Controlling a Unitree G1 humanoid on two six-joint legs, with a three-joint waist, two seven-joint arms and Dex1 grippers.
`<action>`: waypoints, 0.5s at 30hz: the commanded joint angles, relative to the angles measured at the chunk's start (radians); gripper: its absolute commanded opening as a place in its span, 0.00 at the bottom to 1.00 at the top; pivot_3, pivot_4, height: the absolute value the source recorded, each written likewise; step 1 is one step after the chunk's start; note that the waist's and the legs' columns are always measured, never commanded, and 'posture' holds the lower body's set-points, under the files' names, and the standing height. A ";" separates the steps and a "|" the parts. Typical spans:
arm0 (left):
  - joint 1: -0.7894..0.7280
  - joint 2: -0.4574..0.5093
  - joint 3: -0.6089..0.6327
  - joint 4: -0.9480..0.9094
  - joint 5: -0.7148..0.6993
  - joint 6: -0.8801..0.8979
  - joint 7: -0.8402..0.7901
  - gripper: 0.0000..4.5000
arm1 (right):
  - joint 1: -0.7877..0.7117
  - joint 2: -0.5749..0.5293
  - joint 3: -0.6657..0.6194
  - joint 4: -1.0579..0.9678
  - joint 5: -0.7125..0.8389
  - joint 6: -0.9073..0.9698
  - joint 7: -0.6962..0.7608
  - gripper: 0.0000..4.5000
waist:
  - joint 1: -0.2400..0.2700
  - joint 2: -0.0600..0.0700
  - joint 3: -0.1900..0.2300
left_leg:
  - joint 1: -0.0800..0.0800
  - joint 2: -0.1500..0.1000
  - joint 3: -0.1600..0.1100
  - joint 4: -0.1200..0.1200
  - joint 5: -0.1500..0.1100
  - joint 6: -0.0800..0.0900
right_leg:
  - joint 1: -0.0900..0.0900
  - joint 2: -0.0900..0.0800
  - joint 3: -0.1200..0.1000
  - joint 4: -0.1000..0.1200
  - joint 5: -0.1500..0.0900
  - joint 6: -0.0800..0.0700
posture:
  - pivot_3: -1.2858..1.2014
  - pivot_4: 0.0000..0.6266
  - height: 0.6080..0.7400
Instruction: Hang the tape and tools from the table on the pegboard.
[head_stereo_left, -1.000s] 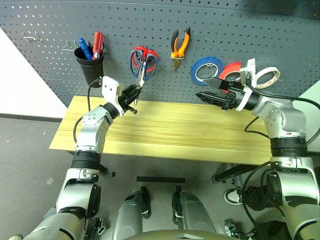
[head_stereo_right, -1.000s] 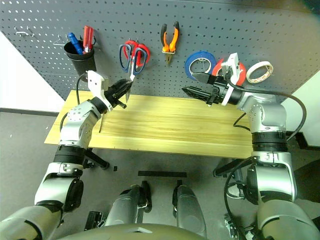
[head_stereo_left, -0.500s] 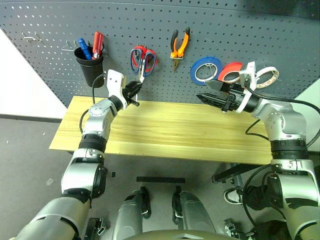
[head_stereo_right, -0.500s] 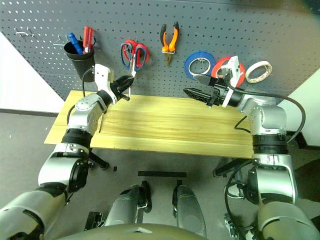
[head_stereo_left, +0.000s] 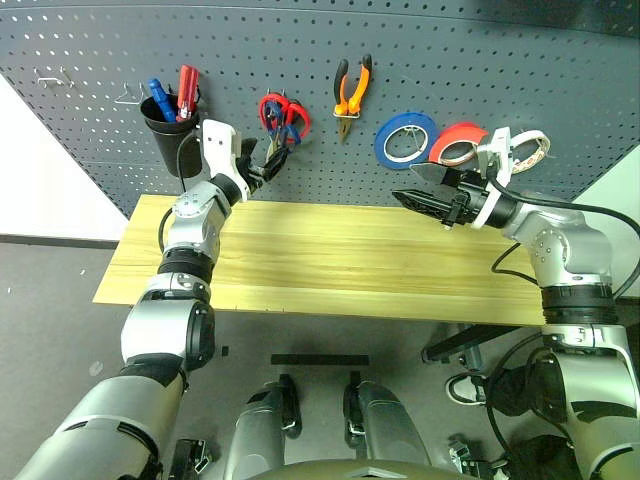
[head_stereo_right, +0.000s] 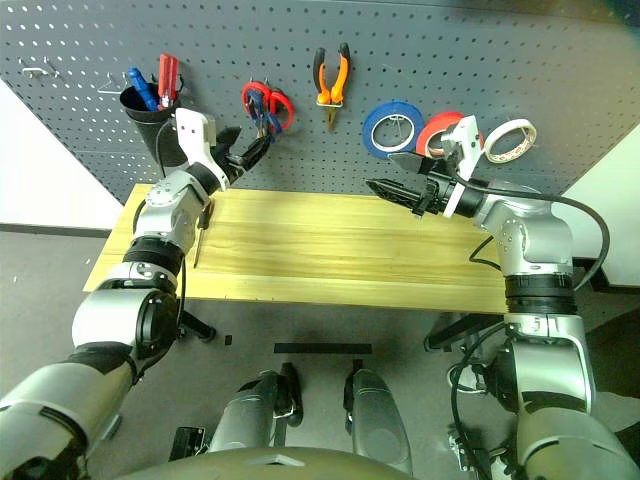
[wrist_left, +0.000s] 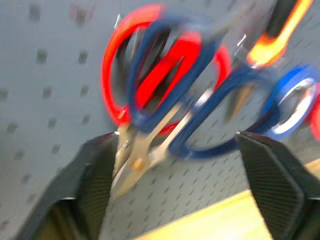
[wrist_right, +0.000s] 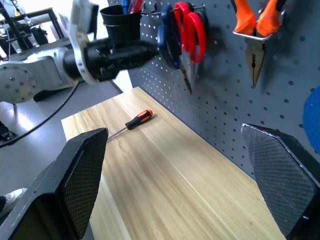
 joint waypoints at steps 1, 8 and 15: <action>0.136 0.027 0.009 -0.312 -0.034 0.093 0.021 0.85 | 0.013 -0.022 -0.009 -0.070 0.039 0.050 0.017 1.00 | 0.000 0.000 0.000 | 0.000 0.000 0.000 0.000 0.000 0.000 | 0.000 0.000 0.000 0.000 0.000 0.000 | 0.46 0.21 1.00; 0.426 0.114 0.044 -0.815 -0.027 0.405 0.213 0.85 | 0.001 -0.005 0.071 -0.102 0.037 0.148 0.039 1.00 | 0.002 0.001 0.000 | 0.001 0.000 0.000 -0.001 0.000 0.000 | 0.000 0.000 0.001 0.001 0.001 -0.002 | 0.48 0.22 1.00; 0.517 0.166 0.135 -0.924 -0.028 0.685 0.410 0.85 | -0.077 0.054 0.214 -0.083 -0.014 0.182 0.039 1.00 | 0.005 0.001 -0.002 | 0.000 0.000 0.001 -0.008 0.000 -0.001 | -0.001 -0.001 0.001 -0.012 0.013 -0.007 | 0.51 0.22 1.00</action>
